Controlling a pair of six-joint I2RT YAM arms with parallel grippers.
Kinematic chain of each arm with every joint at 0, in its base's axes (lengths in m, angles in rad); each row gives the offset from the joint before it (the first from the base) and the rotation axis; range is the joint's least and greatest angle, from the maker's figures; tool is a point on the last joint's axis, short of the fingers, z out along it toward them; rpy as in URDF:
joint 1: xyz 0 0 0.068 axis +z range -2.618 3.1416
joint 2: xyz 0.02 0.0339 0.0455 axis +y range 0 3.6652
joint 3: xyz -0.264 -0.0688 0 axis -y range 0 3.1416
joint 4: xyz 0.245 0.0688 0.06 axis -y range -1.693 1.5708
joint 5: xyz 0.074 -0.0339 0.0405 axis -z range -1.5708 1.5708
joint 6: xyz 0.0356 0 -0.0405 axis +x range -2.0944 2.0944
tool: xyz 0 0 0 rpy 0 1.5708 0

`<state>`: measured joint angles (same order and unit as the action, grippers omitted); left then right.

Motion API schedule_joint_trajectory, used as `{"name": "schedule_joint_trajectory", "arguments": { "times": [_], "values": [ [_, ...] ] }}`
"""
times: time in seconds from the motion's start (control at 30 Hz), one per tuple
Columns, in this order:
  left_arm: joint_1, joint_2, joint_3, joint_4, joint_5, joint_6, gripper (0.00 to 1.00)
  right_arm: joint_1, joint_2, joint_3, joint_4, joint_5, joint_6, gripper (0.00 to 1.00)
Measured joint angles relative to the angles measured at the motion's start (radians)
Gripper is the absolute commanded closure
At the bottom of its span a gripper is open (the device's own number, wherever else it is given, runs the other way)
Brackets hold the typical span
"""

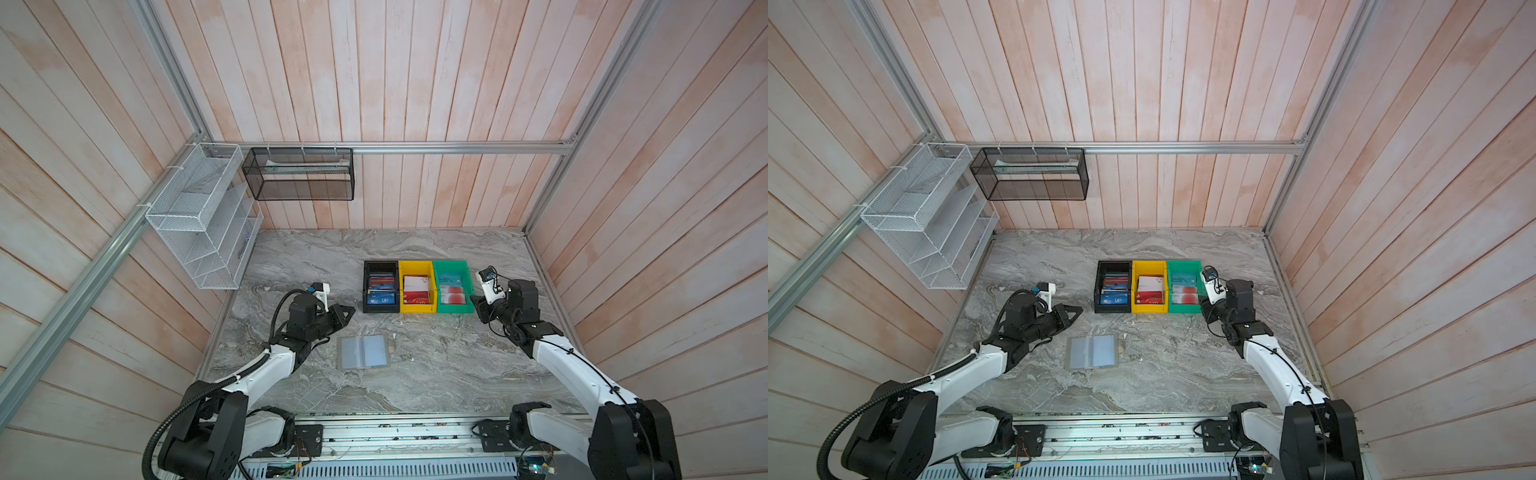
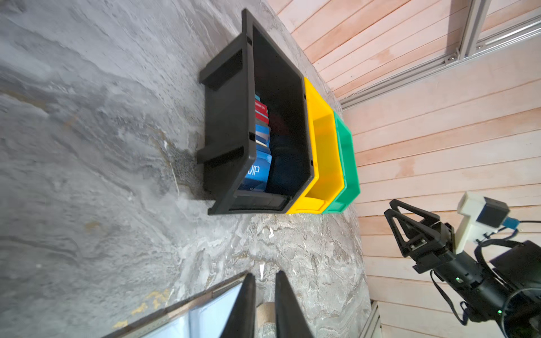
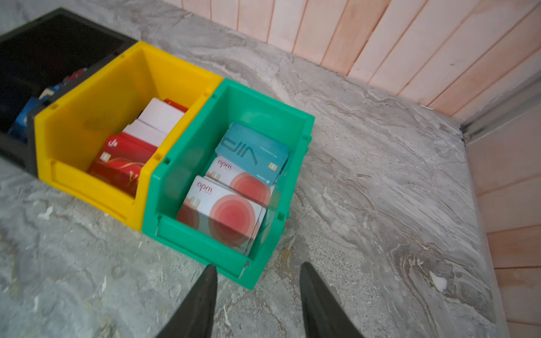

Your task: Take the credit cards out of the card holder

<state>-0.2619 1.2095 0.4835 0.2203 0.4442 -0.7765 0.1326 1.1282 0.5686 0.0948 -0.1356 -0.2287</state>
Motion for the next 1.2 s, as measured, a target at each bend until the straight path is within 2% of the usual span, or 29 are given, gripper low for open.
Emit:
{"name": "schedule_joint_trajectory", "arguments": {
  "times": [0.2,0.3,0.43,0.63,0.77,0.97,1.07,1.2],
  "values": [
    [0.080,-0.058,0.041,-0.065,-0.056,0.063,0.71,-0.053,0.057,-0.126,0.313,0.050,0.079,0.51],
    [0.108,-0.070,0.051,-0.068,-0.092,0.093,0.68,-0.079,0.135,-0.200,0.486,0.072,0.103,0.51],
    [0.131,-0.072,0.052,-0.065,-0.160,0.150,0.57,-0.093,0.262,-0.221,0.610,0.086,0.111,0.52],
    [0.152,-0.096,0.043,0.020,-0.285,0.274,0.50,-0.097,0.329,-0.214,0.747,0.069,0.114,0.52],
    [0.158,-0.123,-0.012,0.133,-0.385,0.387,0.47,-0.104,0.343,-0.202,0.782,0.056,0.119,0.52],
    [0.177,-0.125,-0.082,0.206,-0.499,0.562,0.44,-0.105,0.340,-0.216,0.840,0.055,0.125,0.51],
    [0.203,-0.121,-0.157,0.331,-0.533,0.642,0.35,-0.105,0.340,-0.217,0.849,0.055,0.125,0.51],
    [0.254,-0.045,-0.232,0.503,-0.557,0.706,0.34,-0.105,0.340,-0.217,0.856,0.058,0.128,0.49]
  ]
}}
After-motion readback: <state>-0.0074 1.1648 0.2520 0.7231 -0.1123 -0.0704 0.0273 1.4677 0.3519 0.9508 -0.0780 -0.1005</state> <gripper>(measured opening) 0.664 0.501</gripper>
